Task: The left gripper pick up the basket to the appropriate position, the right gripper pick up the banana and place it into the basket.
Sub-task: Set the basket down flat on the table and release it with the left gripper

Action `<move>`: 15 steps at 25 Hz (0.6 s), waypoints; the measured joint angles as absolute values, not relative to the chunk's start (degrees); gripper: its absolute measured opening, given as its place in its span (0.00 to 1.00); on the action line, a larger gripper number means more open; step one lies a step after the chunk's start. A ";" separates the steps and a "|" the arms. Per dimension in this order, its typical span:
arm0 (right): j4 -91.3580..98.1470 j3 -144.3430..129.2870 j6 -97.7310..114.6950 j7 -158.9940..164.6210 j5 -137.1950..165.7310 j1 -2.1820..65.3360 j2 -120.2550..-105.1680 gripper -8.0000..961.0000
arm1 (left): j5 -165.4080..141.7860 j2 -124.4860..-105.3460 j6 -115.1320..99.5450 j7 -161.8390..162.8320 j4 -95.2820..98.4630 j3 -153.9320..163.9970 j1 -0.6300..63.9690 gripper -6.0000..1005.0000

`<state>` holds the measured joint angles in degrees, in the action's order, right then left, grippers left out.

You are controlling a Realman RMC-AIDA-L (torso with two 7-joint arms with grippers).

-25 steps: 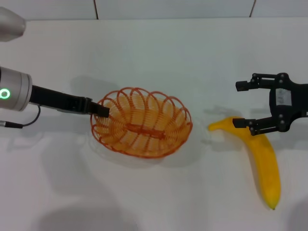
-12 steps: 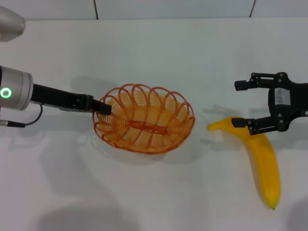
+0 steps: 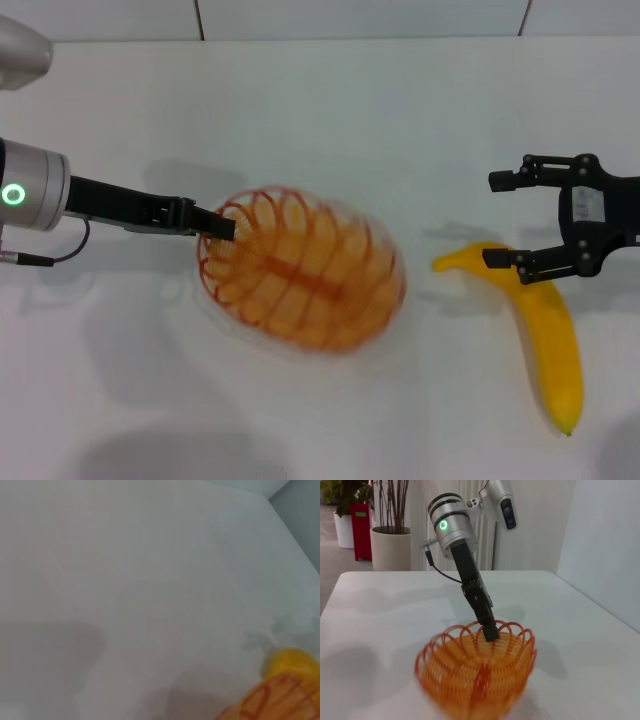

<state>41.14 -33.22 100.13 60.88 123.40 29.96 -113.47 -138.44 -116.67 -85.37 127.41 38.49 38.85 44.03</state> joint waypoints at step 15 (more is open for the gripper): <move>41.13 -33.22 100.54 60.75 123.40 29.98 -113.32 0.91 | -138.04 -116.84 -86.86 127.06 36.32 45.47 45.30 0.39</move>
<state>41.13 -33.22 100.54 60.75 123.40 29.98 -113.32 -138.04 -116.84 -86.86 127.06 36.32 45.47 45.30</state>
